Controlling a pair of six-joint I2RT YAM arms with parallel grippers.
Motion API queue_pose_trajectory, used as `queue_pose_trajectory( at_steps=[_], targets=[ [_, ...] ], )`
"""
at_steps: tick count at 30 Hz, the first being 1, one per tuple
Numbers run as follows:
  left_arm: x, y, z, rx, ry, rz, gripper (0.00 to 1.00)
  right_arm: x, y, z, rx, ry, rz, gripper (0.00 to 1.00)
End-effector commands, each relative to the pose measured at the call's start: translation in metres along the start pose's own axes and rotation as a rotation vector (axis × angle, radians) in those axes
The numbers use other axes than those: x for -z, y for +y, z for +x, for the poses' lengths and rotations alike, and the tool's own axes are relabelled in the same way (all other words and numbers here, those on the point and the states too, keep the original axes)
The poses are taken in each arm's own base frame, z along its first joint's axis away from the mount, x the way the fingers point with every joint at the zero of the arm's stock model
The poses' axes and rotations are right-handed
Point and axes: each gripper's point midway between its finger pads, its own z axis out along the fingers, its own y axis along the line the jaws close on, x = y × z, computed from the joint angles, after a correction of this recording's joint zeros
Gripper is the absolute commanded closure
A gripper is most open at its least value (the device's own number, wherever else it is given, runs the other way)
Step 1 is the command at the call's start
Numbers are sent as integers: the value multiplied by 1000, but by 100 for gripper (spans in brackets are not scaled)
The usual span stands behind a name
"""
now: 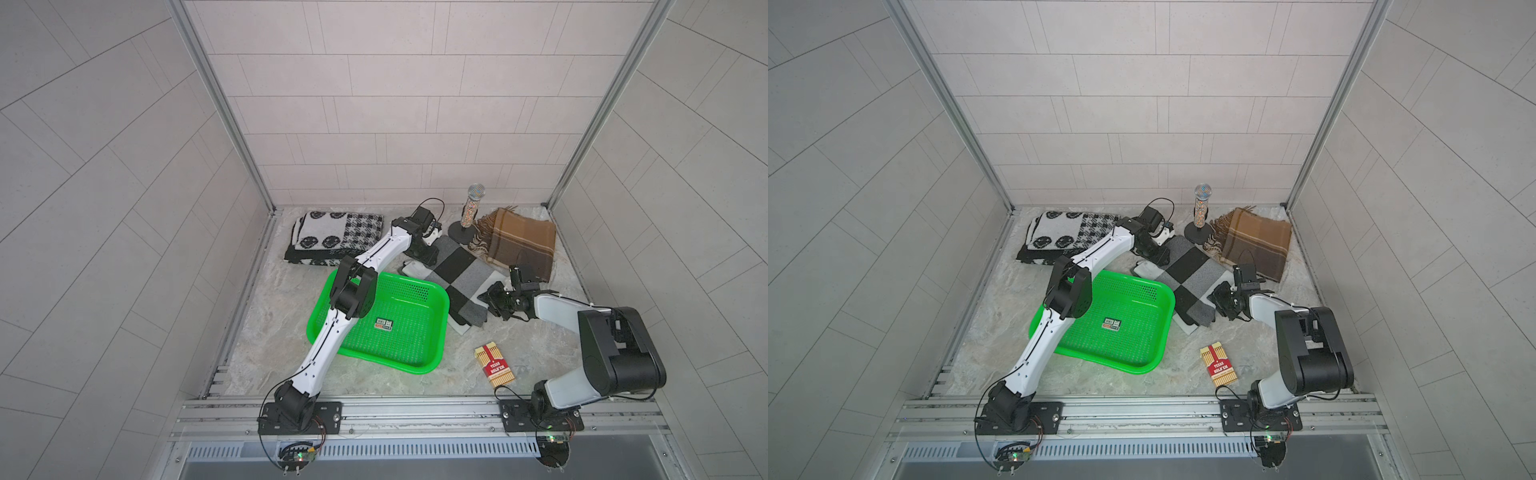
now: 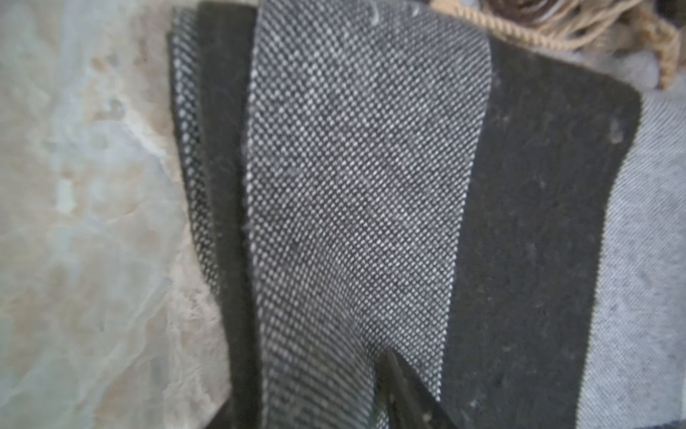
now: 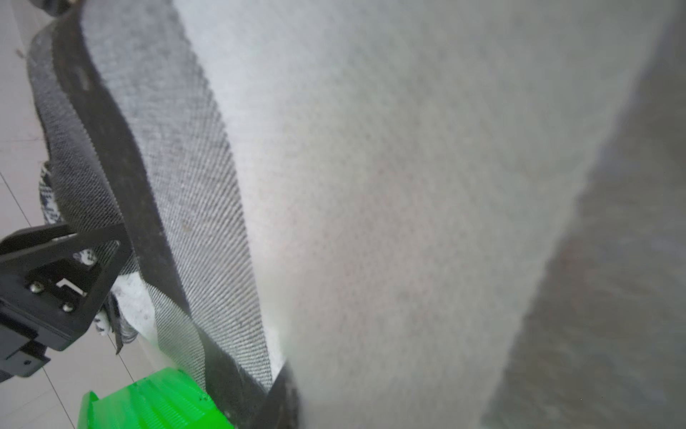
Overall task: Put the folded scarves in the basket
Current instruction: Pick up the scarf at the center of the board.
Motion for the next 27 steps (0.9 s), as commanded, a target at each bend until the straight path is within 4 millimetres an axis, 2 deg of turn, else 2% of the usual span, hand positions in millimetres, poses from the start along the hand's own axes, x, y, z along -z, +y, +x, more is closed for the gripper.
queue_pose_trajectory(
  at_steps=[1, 3, 5, 6, 7, 9, 17, 27],
  targets=[
    [-12, -12, 22, 57, 82, 38, 63, -6, -24, 8, -33, 17, 91, 80],
    [-5, -14, 15, 84, 61, 37, 82, -4, -22, 5, -29, 4, 87, 89],
    [2, -15, 8, 111, 36, 30, 98, 0, -19, 3, -21, -11, 89, 98],
    [5, -14, 5, 123, 26, 24, 100, 2, -18, 2, -15, -19, 91, 100],
    [9, -15, 1, 134, 11, 22, 100, 6, -17, 2, -6, -31, 94, 100],
    [18, -17, -5, 155, -19, 20, 100, 17, 1, -7, 20, -71, 66, 100],
    [57, -30, -28, 221, -117, 39, 100, 57, 27, -15, 73, -156, 32, 100],
    [107, -52, -52, 259, -218, 87, 100, 97, 54, -22, 124, -232, -1, 100]
  ],
)
